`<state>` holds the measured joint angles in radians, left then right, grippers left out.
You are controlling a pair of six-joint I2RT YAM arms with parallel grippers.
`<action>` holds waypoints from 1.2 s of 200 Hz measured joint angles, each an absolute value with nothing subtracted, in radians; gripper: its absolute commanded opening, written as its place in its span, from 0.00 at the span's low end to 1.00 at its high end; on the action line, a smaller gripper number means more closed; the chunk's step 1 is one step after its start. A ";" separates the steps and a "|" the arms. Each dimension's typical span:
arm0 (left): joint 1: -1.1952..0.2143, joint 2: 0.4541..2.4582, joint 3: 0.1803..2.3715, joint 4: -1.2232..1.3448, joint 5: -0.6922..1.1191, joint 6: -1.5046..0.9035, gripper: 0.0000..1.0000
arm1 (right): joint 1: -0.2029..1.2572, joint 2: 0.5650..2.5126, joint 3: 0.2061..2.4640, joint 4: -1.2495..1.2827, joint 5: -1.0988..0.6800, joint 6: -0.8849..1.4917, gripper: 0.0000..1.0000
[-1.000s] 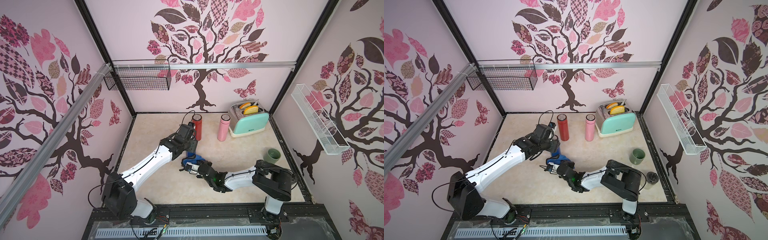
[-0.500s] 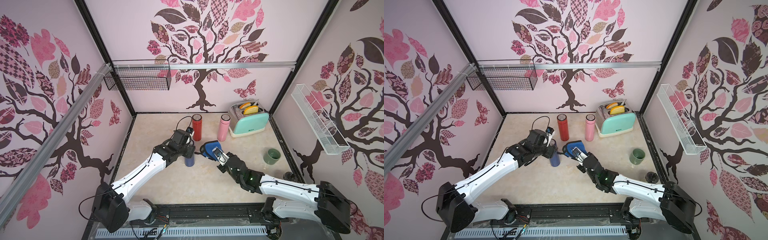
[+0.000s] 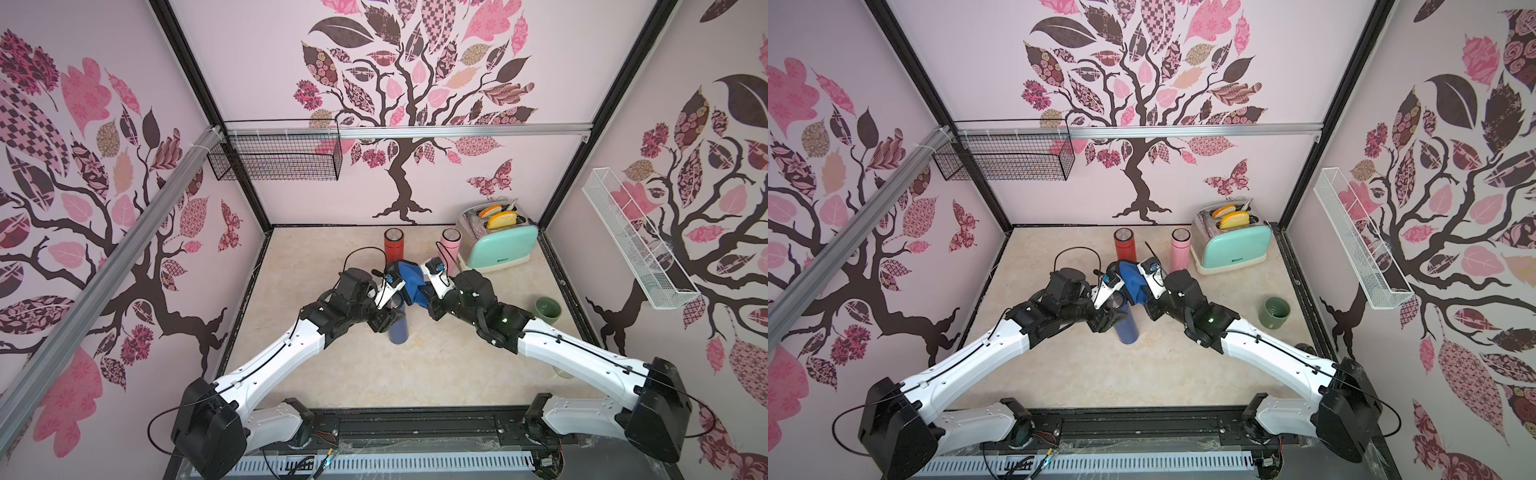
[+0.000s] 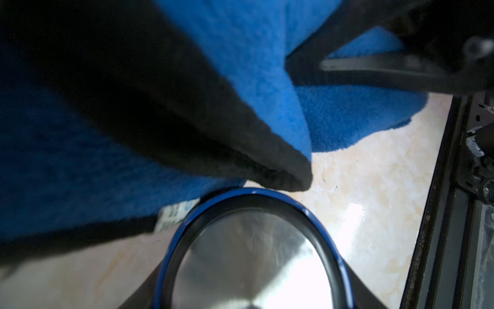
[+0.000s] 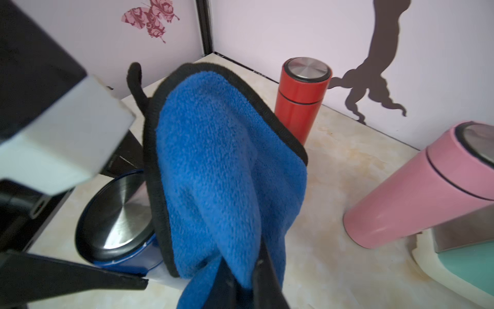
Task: Wipe the surface of the thermos
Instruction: Wipe the dirt from the surface of the thermos.
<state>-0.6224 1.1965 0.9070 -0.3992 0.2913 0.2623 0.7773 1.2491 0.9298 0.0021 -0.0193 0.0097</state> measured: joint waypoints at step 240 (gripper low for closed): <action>-0.623 1.106 0.841 -0.419 0.377 0.477 0.00 | 0.674 1.685 0.793 0.183 -0.518 0.155 0.00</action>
